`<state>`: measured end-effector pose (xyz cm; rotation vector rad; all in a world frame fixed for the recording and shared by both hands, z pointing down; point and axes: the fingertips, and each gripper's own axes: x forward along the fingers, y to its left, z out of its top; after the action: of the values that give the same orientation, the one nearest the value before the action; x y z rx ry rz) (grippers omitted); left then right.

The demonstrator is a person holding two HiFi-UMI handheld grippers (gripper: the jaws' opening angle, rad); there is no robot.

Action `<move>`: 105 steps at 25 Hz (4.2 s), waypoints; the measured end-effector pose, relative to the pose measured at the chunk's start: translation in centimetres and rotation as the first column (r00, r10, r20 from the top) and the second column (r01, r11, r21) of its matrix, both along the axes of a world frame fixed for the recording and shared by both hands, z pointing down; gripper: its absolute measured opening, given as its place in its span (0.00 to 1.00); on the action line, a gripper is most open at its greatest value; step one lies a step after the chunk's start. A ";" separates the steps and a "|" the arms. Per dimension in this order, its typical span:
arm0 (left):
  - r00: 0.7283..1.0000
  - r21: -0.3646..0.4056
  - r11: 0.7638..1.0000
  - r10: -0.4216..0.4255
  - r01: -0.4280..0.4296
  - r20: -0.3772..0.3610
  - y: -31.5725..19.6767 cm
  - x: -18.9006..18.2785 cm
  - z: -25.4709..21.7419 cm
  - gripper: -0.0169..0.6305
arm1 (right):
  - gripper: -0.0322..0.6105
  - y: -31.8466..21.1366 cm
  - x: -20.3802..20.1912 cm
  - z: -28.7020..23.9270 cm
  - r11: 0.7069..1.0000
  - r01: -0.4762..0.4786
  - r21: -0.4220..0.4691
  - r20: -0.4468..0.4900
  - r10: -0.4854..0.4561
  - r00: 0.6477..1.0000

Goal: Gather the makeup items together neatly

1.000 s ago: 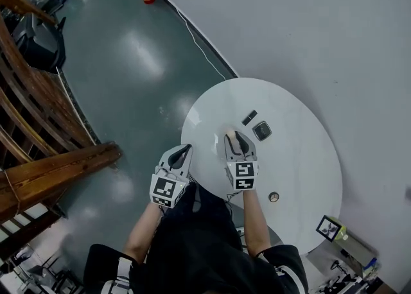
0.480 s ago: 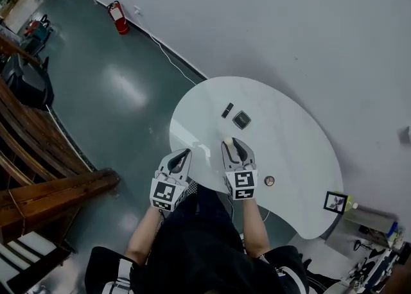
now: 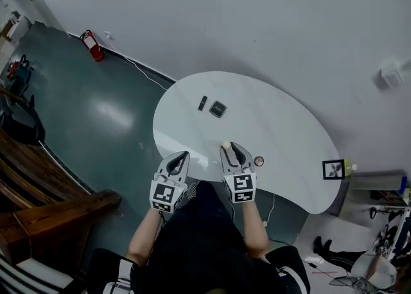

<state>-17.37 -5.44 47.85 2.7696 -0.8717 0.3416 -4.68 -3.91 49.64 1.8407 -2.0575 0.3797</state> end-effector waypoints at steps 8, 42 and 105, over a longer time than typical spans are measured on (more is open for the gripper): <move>0.991 0.016 0.991 0.131 -0.131 -0.001 3.7 3.5 -0.4 0.05 | 0.27 5.6 3.6 -1.3 0.989 -0.145 0.030 -0.024 0.145 0.989; 0.942 -0.043 0.944 0.329 -0.327 0.070 11.3 22.7 3.0 0.05 | 0.27 18.0 23.0 5.9 0.920 -0.377 -0.104 0.014 0.381 0.925; 0.977 -0.087 0.979 0.192 -0.184 0.090 11.3 22.5 5.3 0.05 | 0.37 16.6 23.7 8.1 0.962 -0.254 -0.097 0.065 0.261 0.963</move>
<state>5.14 5.87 53.14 2.7880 -0.6031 0.5359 19.01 12.66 57.74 2.0741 -1.8184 0.6082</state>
